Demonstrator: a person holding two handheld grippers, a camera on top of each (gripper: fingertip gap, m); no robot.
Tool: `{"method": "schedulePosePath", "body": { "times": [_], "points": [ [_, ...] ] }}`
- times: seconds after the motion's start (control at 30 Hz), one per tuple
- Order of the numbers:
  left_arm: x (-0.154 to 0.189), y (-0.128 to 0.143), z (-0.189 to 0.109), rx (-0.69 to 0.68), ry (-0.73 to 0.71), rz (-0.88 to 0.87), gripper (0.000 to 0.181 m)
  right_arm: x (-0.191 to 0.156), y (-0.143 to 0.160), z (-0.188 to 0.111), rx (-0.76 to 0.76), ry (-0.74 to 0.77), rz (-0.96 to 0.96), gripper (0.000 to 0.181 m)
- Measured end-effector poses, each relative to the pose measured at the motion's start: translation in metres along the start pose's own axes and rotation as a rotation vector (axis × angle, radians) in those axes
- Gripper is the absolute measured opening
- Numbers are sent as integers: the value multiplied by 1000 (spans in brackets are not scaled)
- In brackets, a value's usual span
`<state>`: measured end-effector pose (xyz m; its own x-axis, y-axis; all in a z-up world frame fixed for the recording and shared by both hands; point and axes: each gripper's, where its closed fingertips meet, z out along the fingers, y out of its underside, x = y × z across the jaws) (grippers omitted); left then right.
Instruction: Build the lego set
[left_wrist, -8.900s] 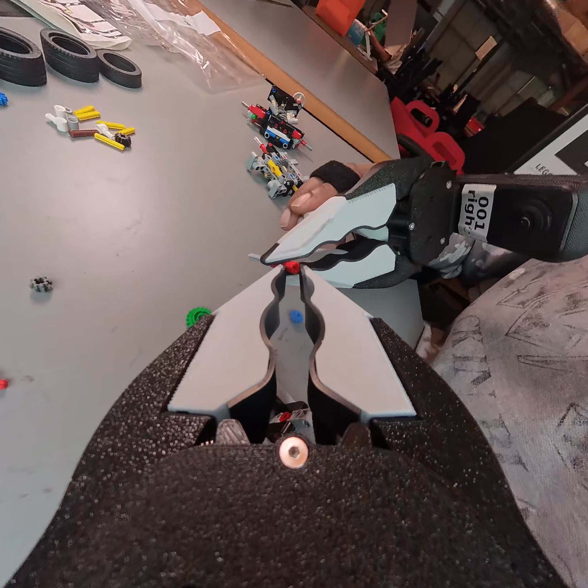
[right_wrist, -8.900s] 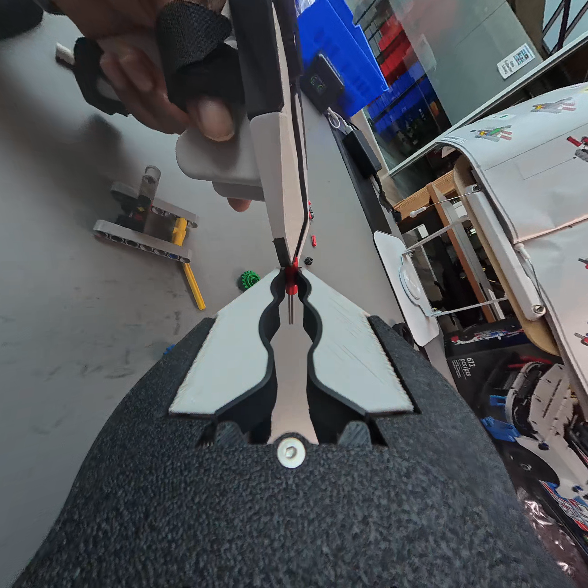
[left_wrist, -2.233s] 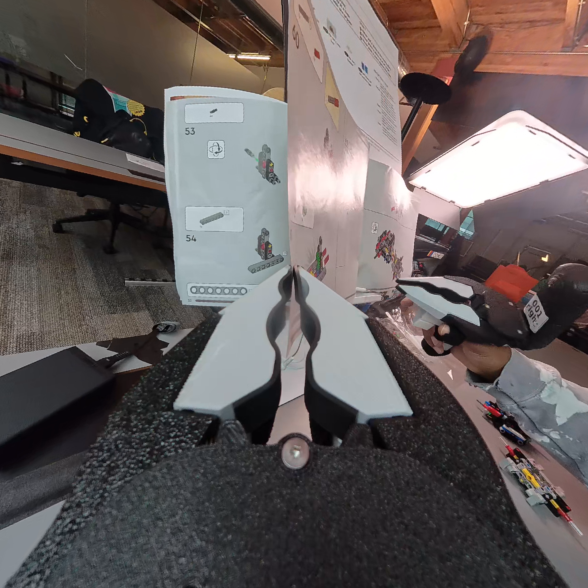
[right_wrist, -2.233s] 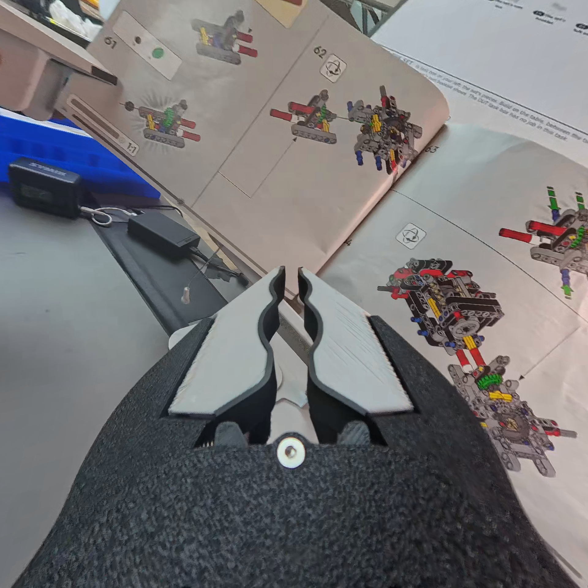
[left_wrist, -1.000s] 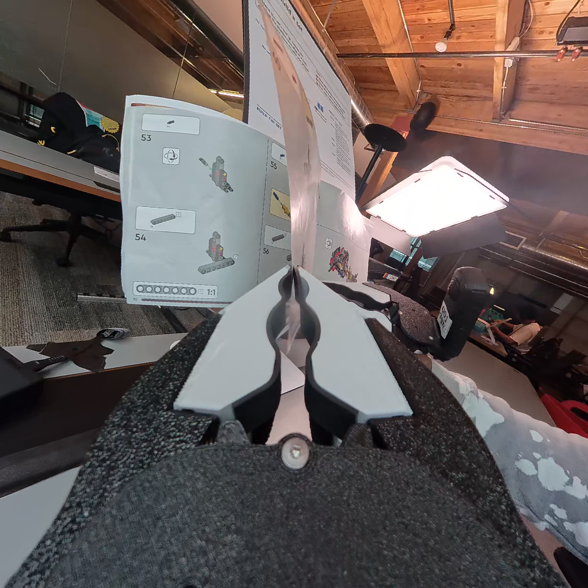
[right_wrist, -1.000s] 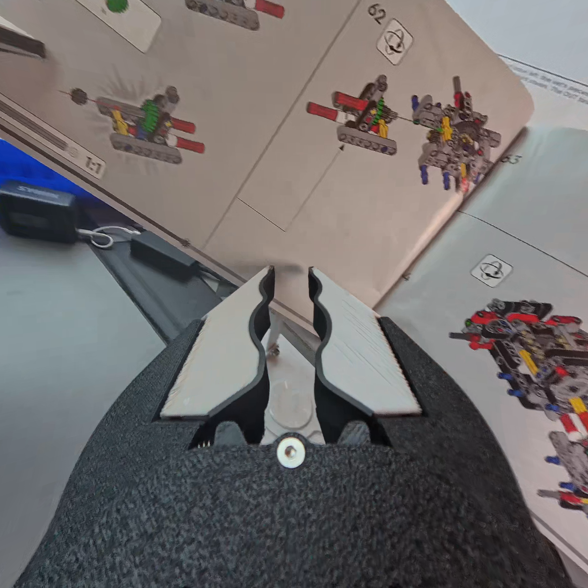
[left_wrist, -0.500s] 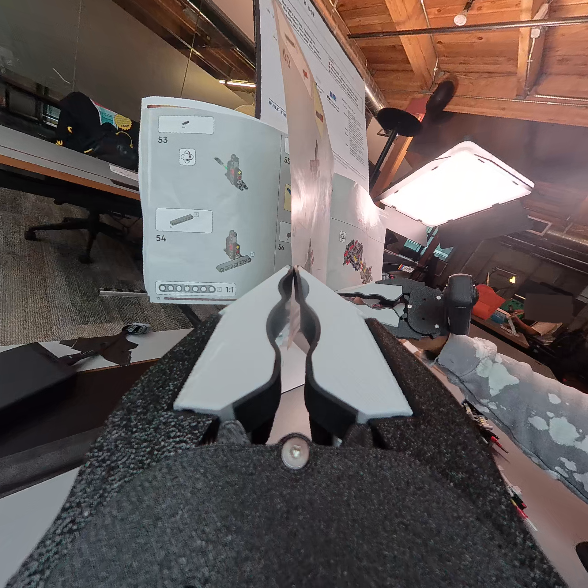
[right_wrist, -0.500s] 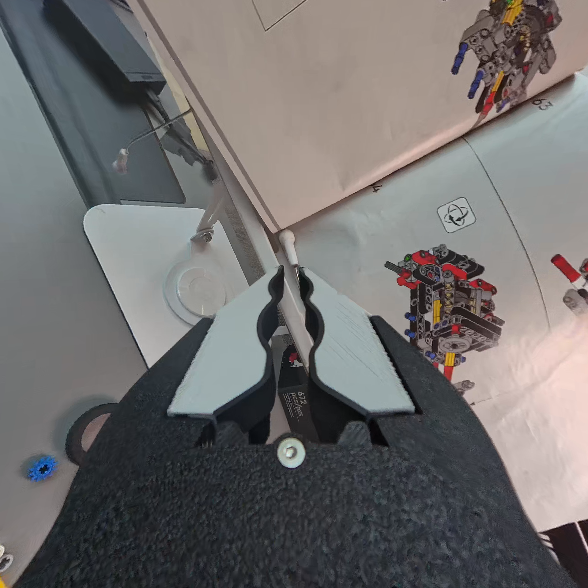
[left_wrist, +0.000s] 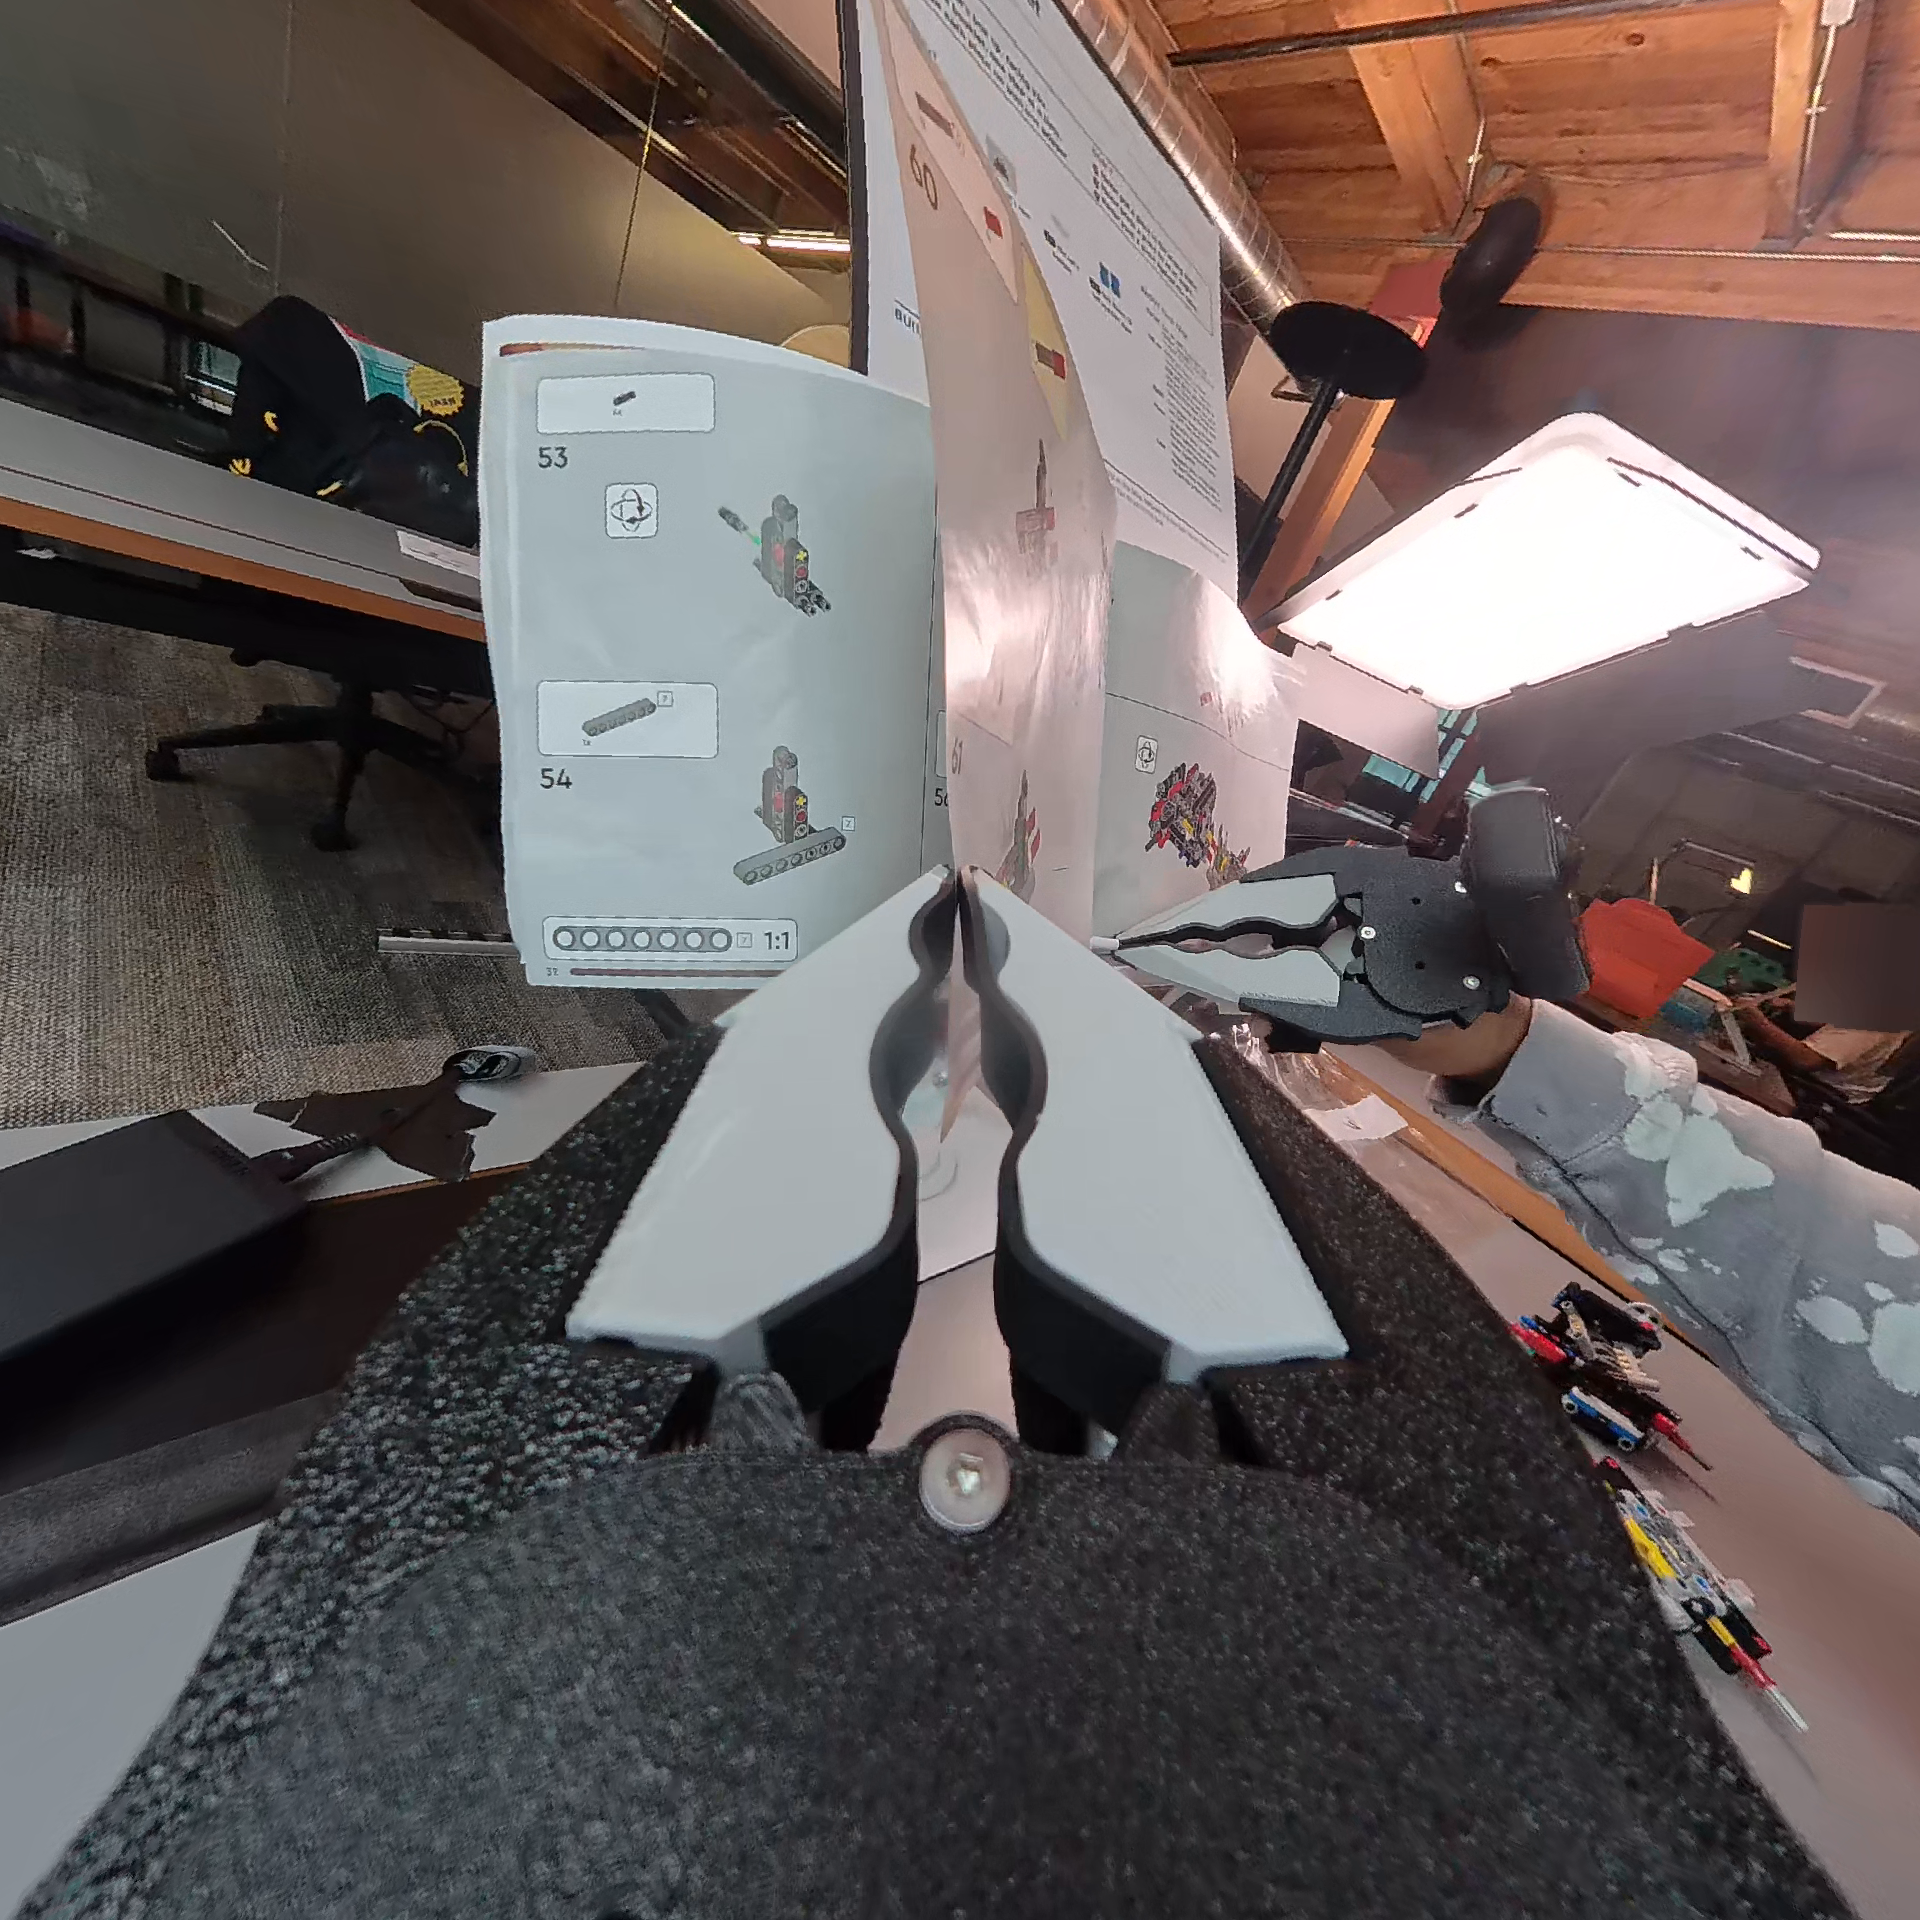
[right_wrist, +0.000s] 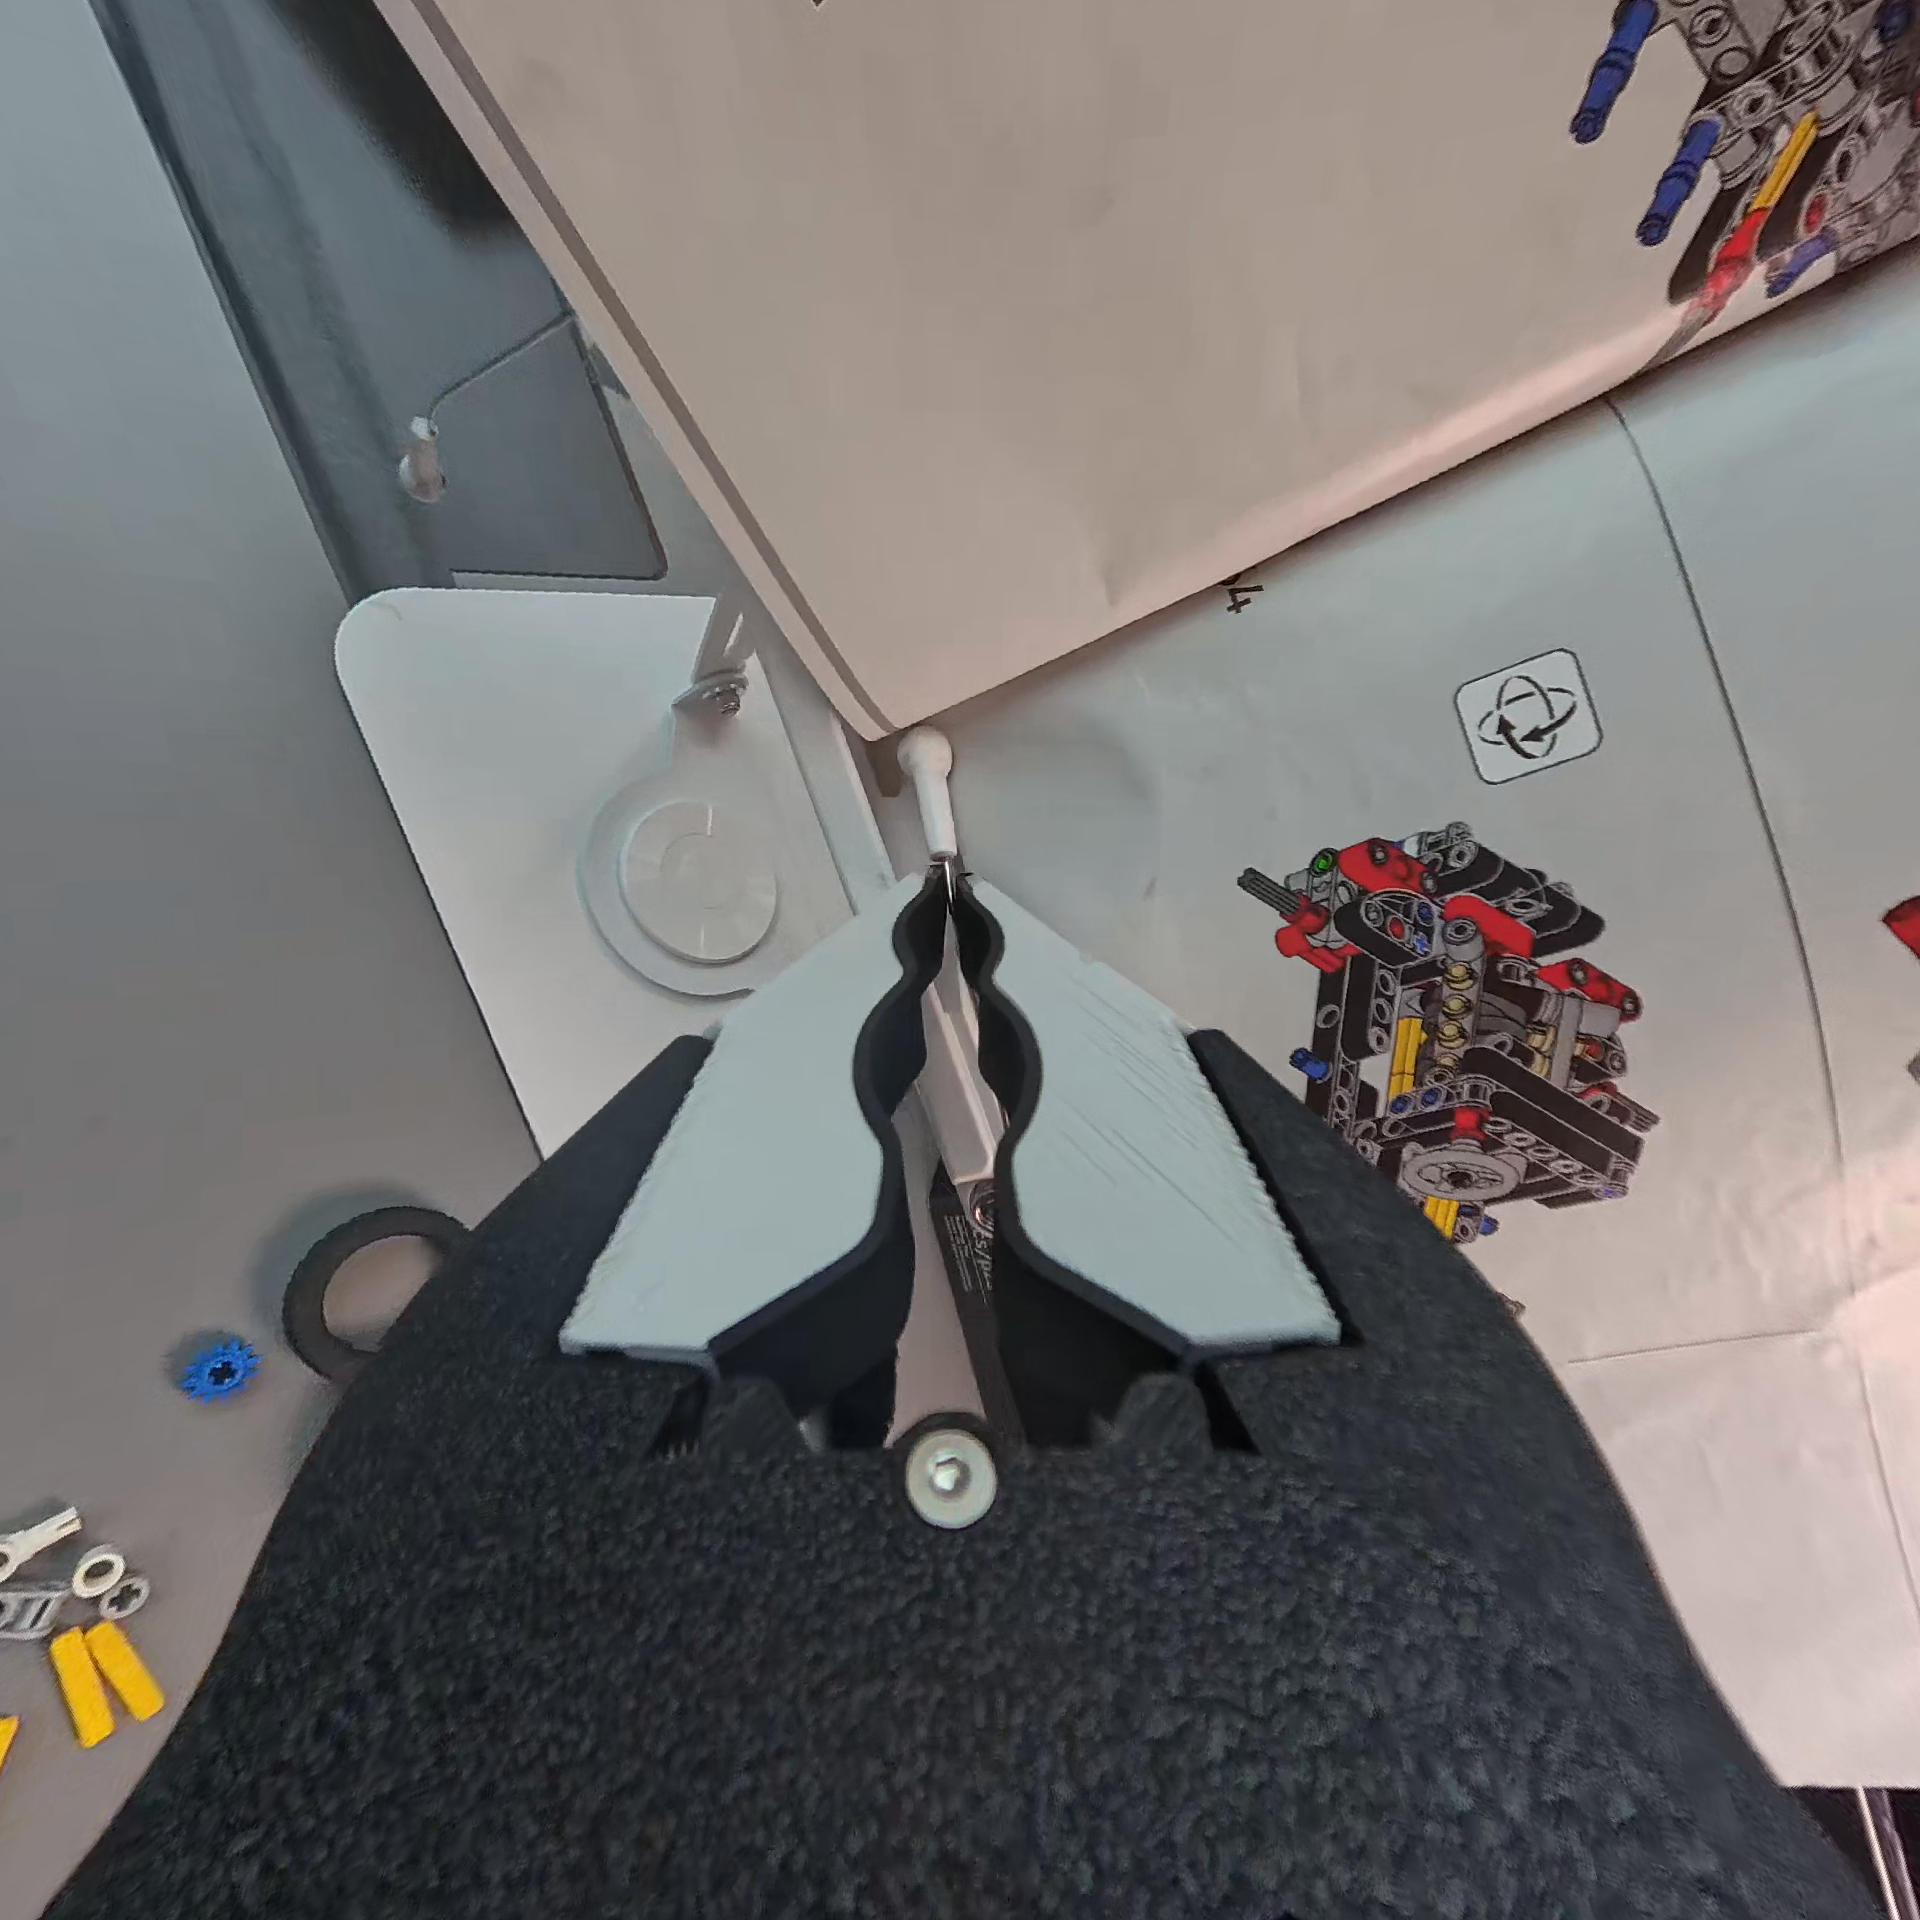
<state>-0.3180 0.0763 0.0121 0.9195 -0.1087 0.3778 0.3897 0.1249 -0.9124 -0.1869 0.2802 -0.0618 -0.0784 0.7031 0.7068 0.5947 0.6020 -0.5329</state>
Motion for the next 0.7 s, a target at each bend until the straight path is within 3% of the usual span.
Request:
{"method": "schedulePosePath", "body": {
  "times": [0.1,0.23,0.33,0.5,0.6,0.7],
  "points": [
    [0,-1,0,0,-4,3,0,10,-3,-6,71,129,43,0],
    [7,-7,1,19,4,10,0,41,2,-23,190,279,282,0],
    [34,-18,4,46,73,17,0,61,20,-37,228,395,460,0],
    [144,-27,29,14,367,53,0,68,72,-50,212,454,842,4],
    [212,-5,57,-74,509,120,0,55,94,-52,191,396,998,6],
    [257,29,91,-164,593,161,0,36,108,-51,161,270,1139,5]
  ]
}}
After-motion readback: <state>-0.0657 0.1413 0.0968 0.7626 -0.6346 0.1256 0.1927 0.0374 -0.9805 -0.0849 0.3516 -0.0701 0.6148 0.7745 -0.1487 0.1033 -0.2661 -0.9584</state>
